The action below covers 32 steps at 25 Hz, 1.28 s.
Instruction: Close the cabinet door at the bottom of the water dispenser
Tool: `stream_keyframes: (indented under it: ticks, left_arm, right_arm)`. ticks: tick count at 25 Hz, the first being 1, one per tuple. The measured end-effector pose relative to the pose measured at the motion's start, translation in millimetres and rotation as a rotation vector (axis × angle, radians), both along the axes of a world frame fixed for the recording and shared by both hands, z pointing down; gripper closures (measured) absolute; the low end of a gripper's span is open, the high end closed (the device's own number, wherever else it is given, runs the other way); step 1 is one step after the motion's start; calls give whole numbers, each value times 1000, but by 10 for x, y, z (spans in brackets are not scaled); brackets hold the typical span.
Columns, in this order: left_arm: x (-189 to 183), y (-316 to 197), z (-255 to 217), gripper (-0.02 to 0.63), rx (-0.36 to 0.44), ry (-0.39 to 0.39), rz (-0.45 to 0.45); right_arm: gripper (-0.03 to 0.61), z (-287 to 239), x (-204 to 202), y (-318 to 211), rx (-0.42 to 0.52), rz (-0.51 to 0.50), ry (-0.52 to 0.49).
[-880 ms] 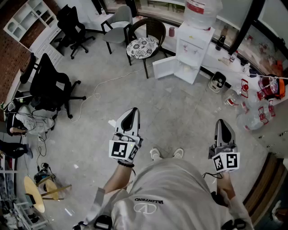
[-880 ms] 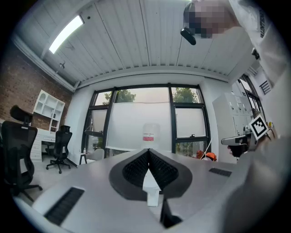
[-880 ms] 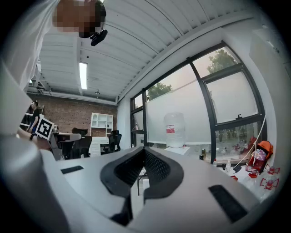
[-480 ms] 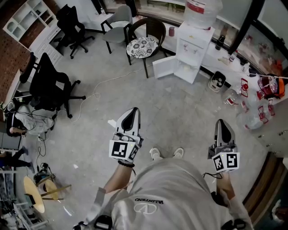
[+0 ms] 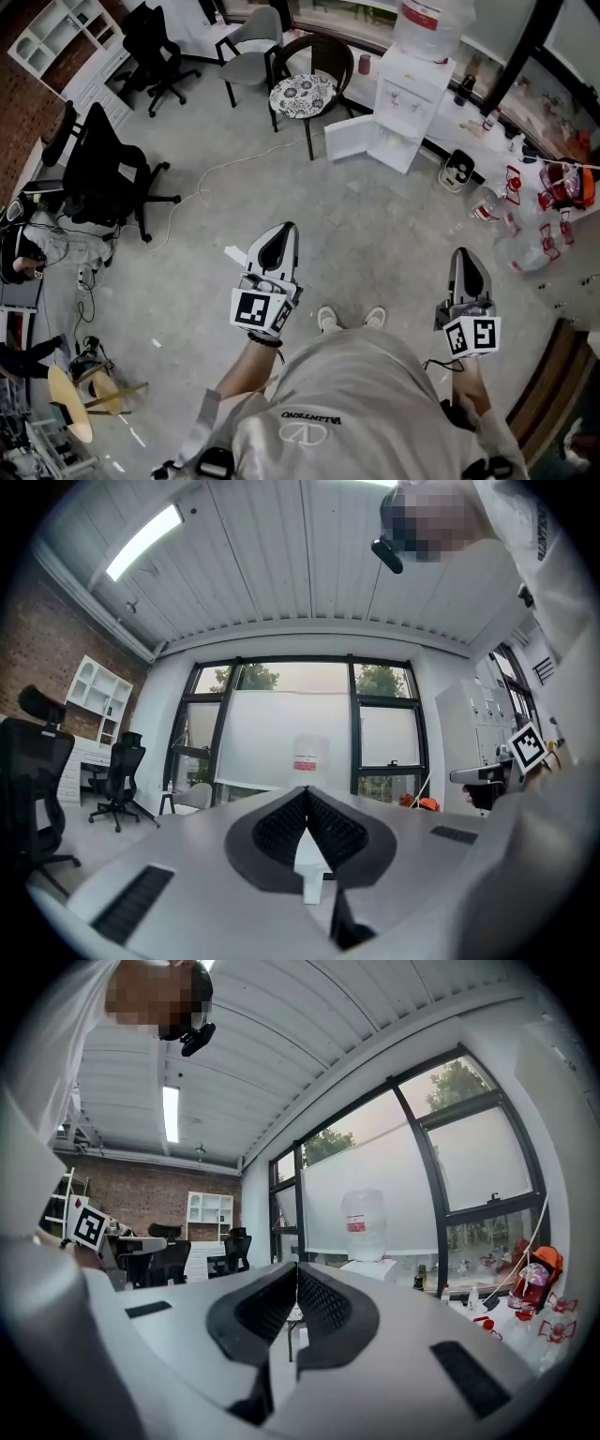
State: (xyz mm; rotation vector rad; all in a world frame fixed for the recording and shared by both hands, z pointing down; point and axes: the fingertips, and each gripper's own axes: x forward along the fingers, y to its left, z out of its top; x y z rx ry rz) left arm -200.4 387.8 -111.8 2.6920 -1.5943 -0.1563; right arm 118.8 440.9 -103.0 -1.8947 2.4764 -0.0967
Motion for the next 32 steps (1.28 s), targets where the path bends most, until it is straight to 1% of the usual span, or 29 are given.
stream_keyframes:
  ticks: [5, 9, 12, 15, 20, 26, 32]
  left_arm:
    - [-214, -29, 76, 611, -10, 21, 32]
    - [-369, -29, 186, 611, -28, 16, 53]
    - [-454, -28, 264, 611, -34, 31, 65]
    - [-537, -9, 287, 611, -35, 33, 69]
    - [-555, -74, 304, 611, -41, 49, 62]
    - [-556, -221, 275, 611, -26, 38, 57]
    - [-465, -441, 242, 611, -43, 27, 41]
  right_arm:
    - [563, 4, -315, -36, -9, -7, 14]
    - [563, 36, -579, -36, -3, -18, 23]
    - [563, 67, -702, -38, -13, -19, -6]
    - [563, 50, -800, -22, -15, -23, 6]
    - [563, 45, -786, -103, -7, -14, 5]
    - [563, 64, -834, -298, -5, -30, 7]
    - [563, 74, -769, -529, -2, -41, -1]
